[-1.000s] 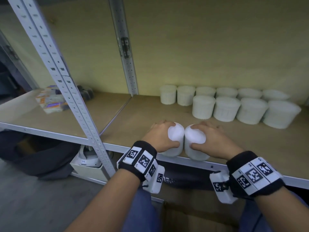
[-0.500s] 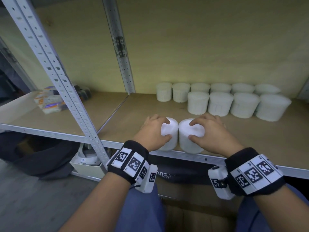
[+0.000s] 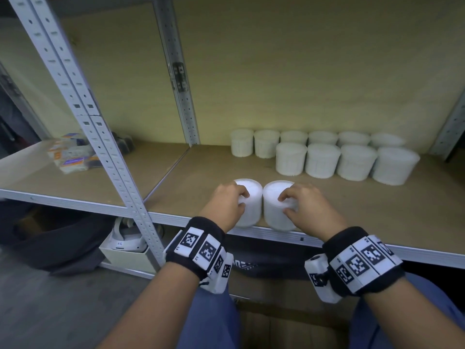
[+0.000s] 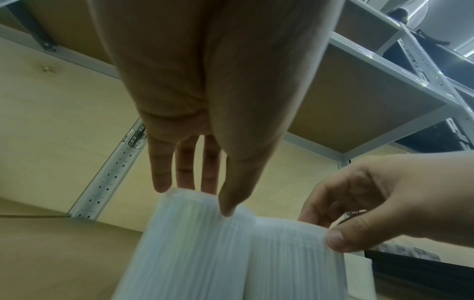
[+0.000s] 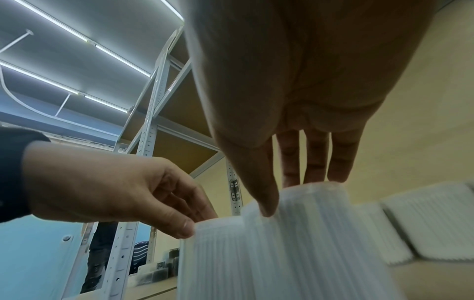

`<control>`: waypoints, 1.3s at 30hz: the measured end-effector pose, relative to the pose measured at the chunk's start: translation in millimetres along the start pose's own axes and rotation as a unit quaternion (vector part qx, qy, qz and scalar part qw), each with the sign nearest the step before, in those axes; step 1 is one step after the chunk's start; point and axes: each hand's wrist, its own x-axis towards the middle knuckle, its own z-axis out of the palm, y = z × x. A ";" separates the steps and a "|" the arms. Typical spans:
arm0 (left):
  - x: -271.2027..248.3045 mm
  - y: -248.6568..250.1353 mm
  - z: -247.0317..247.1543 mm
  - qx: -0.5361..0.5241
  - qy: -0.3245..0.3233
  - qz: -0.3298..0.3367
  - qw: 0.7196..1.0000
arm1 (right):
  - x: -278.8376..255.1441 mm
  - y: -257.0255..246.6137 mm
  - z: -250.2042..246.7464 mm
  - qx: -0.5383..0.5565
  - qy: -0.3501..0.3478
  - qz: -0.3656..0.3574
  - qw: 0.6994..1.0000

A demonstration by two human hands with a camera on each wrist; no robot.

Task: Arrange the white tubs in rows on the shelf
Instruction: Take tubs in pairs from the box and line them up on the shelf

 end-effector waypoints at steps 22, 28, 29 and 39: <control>79.9 -22.5 2.6 -0.007 -0.009 -0.060 0.998 | 91.5 13.2 18.0 -0.002 0.003 0.011 1.000; 106.7 -35.9 5.9 -0.019 -0.001 -0.063 0.998 | 118.8 15.7 23.0 -0.006 0.000 0.007 1.000; 111.8 -38.1 6.4 -0.021 0.002 -0.064 0.998 | 124.0 16.3 24.9 -0.006 0.003 0.006 1.000; 158.6 -59.6 10.0 -0.023 0.019 -0.046 0.999 | 171.5 21.9 35.6 -0.003 0.007 0.007 1.000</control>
